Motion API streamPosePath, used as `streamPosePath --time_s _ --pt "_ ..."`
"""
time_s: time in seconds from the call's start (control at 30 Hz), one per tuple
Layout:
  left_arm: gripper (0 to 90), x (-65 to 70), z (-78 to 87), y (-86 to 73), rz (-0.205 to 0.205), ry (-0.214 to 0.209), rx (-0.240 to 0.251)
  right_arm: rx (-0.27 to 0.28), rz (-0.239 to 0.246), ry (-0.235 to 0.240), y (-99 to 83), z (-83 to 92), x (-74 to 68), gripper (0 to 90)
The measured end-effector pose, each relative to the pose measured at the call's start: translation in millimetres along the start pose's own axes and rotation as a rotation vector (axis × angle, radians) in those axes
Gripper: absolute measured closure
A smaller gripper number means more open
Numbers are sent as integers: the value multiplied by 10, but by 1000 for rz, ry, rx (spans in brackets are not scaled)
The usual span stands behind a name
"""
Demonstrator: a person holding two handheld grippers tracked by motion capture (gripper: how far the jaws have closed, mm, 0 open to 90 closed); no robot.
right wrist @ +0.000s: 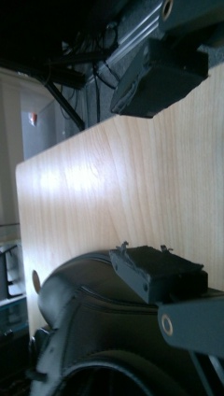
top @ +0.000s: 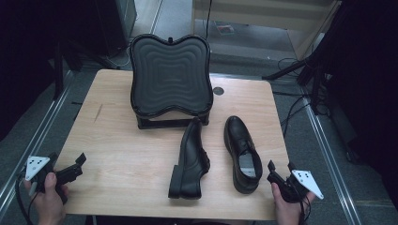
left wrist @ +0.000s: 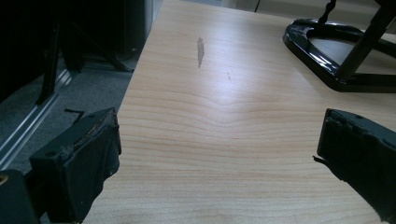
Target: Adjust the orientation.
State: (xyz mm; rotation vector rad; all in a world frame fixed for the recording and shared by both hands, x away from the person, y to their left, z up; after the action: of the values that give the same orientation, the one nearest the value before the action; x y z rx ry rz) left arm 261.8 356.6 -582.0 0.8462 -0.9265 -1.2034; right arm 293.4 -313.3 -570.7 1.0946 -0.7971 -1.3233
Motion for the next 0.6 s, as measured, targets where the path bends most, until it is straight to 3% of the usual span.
streamPosePath --time_s 0.1,0.13,0.2,0.23,0.3,0.33,0.37,0.43,0.57,0.6 --pt "0 1 -4 1 2 -6 -1 17 -31 11 54 39 8 277" --pt "0 4 -9 2 0 -7 -2 42 -67 16 145 110 14 292" --pt "0 13 -14 2 -3 -5 -3 53 -74 21 186 138 8 297" --pt "0 14 -16 -1 -11 -5 -8 85 -75 27 315 223 -36 305" --pt "0 23 -20 0 -16 -3 -8 101 -26 17 446 299 -110 314" --pt "0 23 -20 0 -16 -3 -8 101 -26 17 446 299 -110 314" --pt "0 25 -20 -1 -19 -4 -8 111 3 22 552 351 -206 316" --pt "0 29 -19 -1 -27 0 -8 111 11 26 590 371 -258 316" --pt "0 38 -18 -4 -39 1 -11 126 74 53 696 438 -467 315" --pt "0 37 -18 -5 -40 3 -11 137 89 73 738 476 -575 318"
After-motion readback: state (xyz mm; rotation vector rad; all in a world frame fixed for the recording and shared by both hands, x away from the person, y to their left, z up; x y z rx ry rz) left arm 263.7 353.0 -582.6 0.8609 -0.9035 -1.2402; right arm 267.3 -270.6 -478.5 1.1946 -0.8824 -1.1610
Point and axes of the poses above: each handheld gripper's, and its own axes: z roughly backward along the jaws, y roughly out of its top, x roughly to its right, the point moved 8 cm from there along -z, roughly forward along the jaws, and after that the axes turned 6 degrees about y, right-handed, at the moved point
